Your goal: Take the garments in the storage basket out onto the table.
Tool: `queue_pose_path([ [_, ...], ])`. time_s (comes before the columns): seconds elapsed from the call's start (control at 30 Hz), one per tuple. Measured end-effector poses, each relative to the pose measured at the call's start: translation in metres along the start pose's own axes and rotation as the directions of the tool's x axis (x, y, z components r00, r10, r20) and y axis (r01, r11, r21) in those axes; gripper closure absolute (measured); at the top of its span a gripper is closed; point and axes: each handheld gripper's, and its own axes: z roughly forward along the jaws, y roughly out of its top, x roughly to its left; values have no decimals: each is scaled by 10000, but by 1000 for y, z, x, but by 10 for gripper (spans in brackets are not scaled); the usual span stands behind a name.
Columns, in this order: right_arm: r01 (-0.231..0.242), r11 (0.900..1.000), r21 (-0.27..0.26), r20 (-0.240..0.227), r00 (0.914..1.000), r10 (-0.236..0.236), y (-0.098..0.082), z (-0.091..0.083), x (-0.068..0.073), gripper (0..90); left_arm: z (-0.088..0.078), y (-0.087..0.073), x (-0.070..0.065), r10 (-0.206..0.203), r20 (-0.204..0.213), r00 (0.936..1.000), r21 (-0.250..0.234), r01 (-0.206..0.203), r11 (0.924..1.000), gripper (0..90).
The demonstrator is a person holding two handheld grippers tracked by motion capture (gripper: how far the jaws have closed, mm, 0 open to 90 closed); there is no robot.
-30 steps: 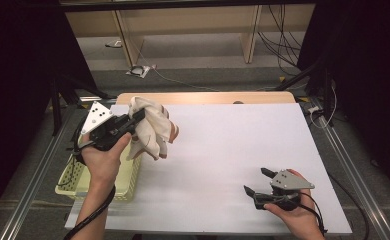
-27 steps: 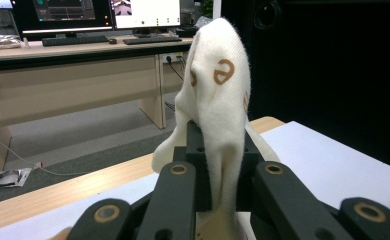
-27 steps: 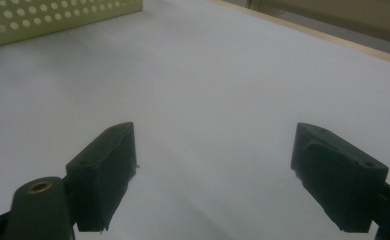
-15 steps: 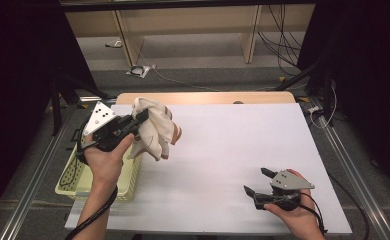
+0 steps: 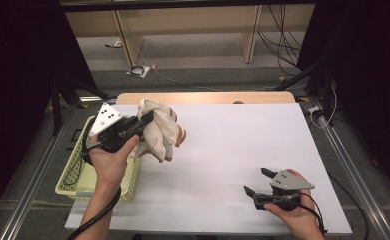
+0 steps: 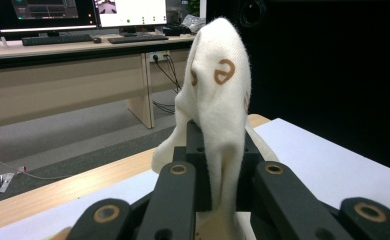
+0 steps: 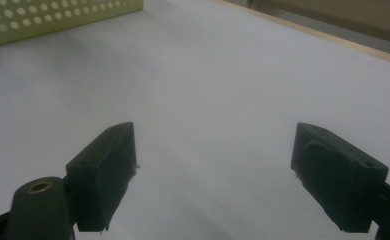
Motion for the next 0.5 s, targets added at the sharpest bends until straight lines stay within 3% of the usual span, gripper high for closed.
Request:
queue_pose_path([
  [0.5,7,10000,-2,-1,10000,-7,0,0,0,191,3,-1,-6,-5,238,9997,10,5,10000,834],
])
